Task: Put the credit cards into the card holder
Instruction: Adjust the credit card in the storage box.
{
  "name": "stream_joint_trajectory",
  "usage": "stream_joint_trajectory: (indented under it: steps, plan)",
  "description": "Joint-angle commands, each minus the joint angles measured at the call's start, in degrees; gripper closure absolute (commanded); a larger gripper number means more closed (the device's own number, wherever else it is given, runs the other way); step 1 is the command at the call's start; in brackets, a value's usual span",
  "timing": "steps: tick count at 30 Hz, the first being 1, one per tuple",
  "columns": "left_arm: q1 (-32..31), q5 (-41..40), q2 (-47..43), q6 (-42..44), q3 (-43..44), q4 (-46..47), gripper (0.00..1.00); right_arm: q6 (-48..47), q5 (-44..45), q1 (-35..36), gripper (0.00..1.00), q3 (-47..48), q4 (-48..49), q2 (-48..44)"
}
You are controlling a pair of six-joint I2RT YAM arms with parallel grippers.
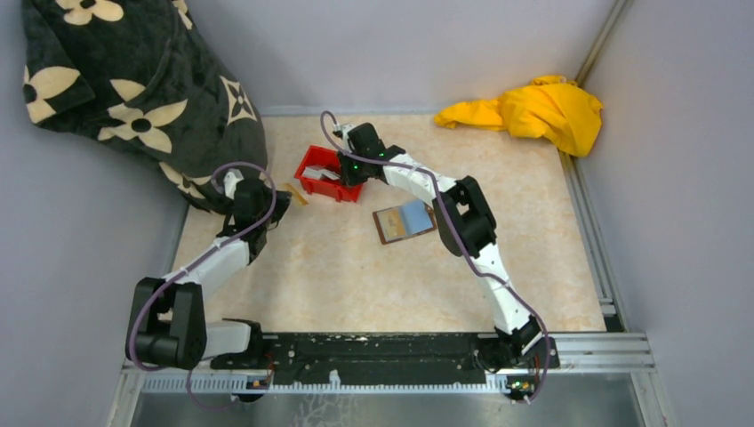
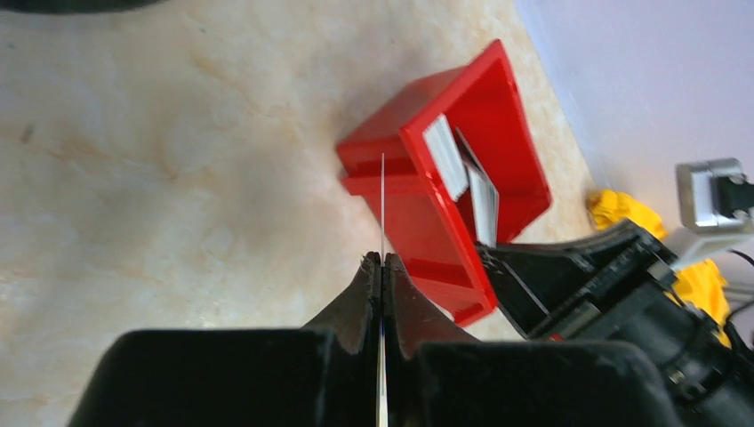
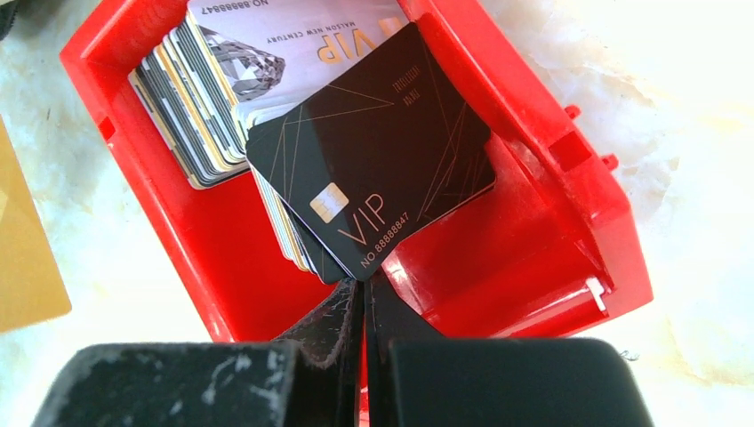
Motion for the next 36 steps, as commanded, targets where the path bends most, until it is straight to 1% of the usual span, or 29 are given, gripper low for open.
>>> stream_joint_trajectory:
  steps: [1, 5, 9, 13, 18, 26, 32, 36]
  plan:
    - [1.6, -3.7, 1.9, 3.0, 0.7, 0.2, 1.00, -1.1, 0.0, -0.9, 1.00, 3.0, 0.9, 0.7]
    - [2.2, -6.1, 3.9, 4.8, 2.5, 0.2, 1.00, -1.5, -0.2, -1.0, 1.00, 2.9, 0.9, 0.9]
    - [2.3, -9.7, 6.7, 9.1, 7.0, -1.1, 1.00, -2.1, 0.3, -1.1, 1.00, 2.1, 0.9, 0.0]
    - [2.3, -11.7, 10.6, 14.8, 11.4, -1.4, 1.00, -2.7, 0.9, -1.1, 1.00, 1.3, 0.8, -0.7]
    - [2.5, -12.2, 15.3, 22.6, 17.6, -2.1, 1.00, -3.8, 2.5, -1.1, 1.00, 0.4, 0.4, -1.6]
    - [2.8, -7.8, 22.7, 31.8, 24.3, -0.6, 1.00, -5.5, 4.9, -1.2, 1.00, 2.2, -1.7, -0.3]
    - [2.8, -4.2, 26.3, 34.3, 26.4, 1.8, 1.00, -6.1, 4.5, -1.5, 1.00, 4.5, -2.8, 1.0]
    - [2.7, -1.3, 28.0, 35.3, 27.6, 2.9, 1.00, -6.6, 3.4, -1.5, 1.00, 8.3, -5.1, 3.1]
